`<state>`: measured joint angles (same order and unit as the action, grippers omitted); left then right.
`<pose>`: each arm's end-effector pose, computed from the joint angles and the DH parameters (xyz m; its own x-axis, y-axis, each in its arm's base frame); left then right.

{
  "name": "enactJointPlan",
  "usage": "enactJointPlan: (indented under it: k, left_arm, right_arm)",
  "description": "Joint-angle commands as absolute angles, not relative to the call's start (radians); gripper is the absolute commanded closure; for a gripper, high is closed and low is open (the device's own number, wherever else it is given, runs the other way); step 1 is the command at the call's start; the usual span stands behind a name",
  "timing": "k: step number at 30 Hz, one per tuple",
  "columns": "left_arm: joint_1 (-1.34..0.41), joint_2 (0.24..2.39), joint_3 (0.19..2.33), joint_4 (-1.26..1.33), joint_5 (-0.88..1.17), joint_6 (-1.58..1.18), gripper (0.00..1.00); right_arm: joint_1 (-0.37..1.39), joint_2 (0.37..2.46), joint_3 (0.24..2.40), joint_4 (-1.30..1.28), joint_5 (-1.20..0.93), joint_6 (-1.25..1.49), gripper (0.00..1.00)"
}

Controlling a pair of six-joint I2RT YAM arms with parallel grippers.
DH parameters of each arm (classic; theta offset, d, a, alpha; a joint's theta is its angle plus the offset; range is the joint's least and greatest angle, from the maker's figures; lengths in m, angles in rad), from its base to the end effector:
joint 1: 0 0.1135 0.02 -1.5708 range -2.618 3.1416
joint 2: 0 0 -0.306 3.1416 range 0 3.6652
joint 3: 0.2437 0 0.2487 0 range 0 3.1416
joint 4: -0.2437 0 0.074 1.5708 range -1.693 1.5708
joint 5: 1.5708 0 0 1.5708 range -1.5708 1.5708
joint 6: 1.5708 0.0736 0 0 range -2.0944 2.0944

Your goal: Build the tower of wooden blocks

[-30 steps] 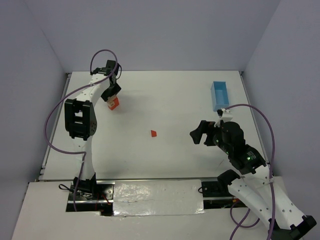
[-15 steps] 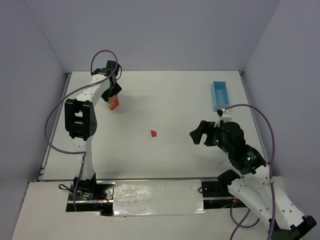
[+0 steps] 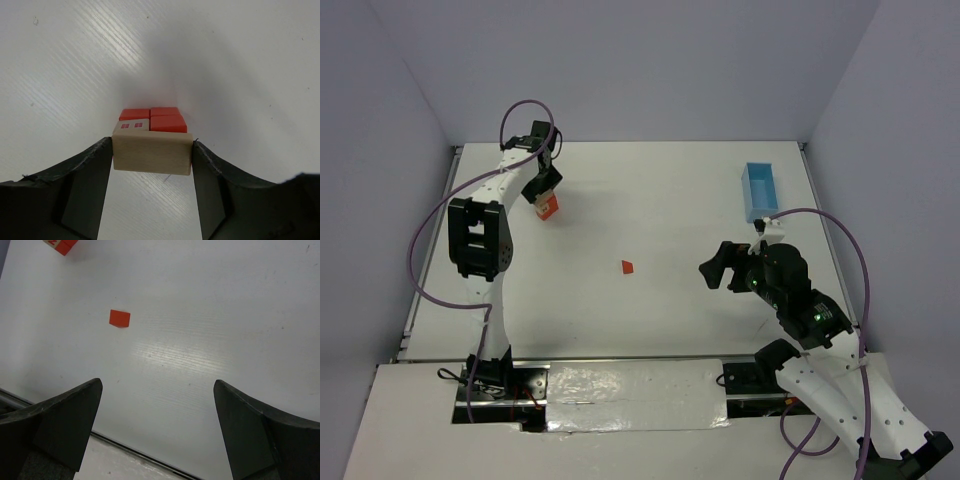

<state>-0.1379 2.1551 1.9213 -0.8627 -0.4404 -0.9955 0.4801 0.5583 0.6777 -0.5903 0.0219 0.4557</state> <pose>0.5012 -0.0379 0.2461 -0.4220 -0.7077 -0.5667 -0.7766 0.6047 -0.1769 0.1111 0.0561 0.2970 -0.5569 0.2061 -0.8046 -0.2220 0.8966 0.3833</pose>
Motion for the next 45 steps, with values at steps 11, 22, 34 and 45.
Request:
enactJointPlan:
  k: [11, 22, 34, 45]
  left_arm:
    - [-0.129, 2.1, 1.914, -0.865, -0.434, -0.985, 0.0]
    - [-0.127, 2.051, 1.908, -0.841, -0.419, -0.971, 0.01]
    - [-0.144, 1.878, 1.744, -0.663, -0.336, -0.761, 0.01]
    - [-0.201, 1.9, 1.79, -0.547, -0.264, -0.646, 0.16]
  right_arm:
    - [0.488, 0.546, 0.663, -0.542, 0.018, 0.449, 0.0]
    - [0.488, 0.551, 0.663, -0.541, 0.017, 0.449, 0.0]
    - [0.488, 0.552, 0.661, -0.538, 0.018, 0.449, 0.0]
    - [0.489, 0.551, 0.664, -0.543, 0.032, 0.453, 0.0]
